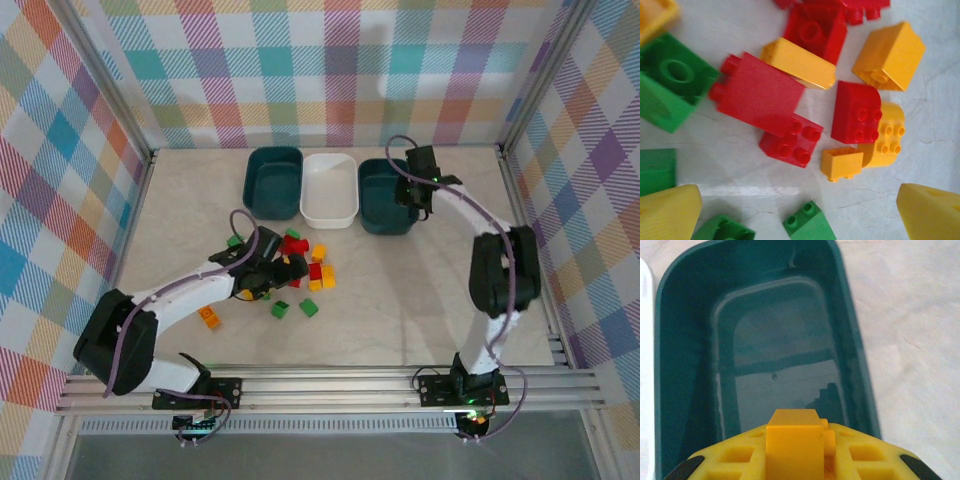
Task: Sort the legos into containers by color
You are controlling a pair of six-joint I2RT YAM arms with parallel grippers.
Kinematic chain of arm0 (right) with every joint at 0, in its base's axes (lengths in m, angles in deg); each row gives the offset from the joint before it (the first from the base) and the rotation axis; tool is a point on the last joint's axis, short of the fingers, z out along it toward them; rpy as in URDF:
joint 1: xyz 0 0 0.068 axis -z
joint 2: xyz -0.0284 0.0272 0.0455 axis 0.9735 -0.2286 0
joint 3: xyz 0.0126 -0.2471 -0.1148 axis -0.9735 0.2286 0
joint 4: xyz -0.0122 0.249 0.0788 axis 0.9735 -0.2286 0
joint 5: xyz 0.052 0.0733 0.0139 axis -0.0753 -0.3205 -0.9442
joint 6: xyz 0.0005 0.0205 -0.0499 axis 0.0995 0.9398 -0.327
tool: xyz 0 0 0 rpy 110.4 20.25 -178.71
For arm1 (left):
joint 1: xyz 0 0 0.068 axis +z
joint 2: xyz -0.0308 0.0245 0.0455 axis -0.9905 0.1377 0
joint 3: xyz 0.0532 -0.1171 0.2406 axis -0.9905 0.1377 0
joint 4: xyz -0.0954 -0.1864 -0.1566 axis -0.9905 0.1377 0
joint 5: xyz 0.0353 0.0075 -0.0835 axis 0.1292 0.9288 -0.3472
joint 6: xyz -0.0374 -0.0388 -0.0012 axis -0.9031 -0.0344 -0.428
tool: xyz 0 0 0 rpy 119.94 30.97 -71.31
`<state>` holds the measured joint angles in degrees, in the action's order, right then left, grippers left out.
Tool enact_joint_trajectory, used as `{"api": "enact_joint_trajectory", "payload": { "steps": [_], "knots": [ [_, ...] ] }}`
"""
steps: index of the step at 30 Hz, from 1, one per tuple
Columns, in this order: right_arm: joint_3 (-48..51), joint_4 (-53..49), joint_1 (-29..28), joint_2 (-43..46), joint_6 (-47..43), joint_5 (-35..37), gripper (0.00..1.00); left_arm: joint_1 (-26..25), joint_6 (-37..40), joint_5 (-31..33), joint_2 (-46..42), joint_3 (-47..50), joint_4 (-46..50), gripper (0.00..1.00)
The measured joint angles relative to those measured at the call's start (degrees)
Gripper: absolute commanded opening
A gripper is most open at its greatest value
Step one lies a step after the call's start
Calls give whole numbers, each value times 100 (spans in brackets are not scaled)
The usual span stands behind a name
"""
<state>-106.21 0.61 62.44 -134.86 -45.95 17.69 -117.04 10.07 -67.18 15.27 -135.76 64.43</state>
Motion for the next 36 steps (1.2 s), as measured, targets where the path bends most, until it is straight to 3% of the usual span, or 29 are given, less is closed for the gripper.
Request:
{"api": "enact_joint_trajectory", "payload": {
  "steps": [2, 5, 8, 14, 18, 23, 31, 36],
  "knots": [
    [-472, -160, 0, -452, -153, -162, 31, -118, 15, 0, 162, -136, -4, 99],
    [-896, -365, -9, -828, -295, -295, 58, -317, 31, 42, 337, -367, 39, 99],
    [-1154, -553, -15, -931, -328, -341, 67, -483, 26, 87, 417, -542, 96, 99],
    [-623, -378, -83, -380, -234, -286, 68, -966, -417, 470, 409, -551, 170, 99],
    [619, -94, -269, 866, -9, -140, 68, -1296, -831, 833, 350, -551, 393, 97],
    [2505, 494, -907, 2570, 424, 79, 68, -1589, -1445, 1163, 444, -708, 922, 91],
    [4367, 850, -1003, 3866, 1005, 435, 67, -1954, -2321, 1342, 1287, -1231, 1244, 79],
    [4739, 1117, -1005, 4144, 1226, 721, 67, -2094, -2942, 1604, 1565, -1298, 1537, 76]
  ]
}}
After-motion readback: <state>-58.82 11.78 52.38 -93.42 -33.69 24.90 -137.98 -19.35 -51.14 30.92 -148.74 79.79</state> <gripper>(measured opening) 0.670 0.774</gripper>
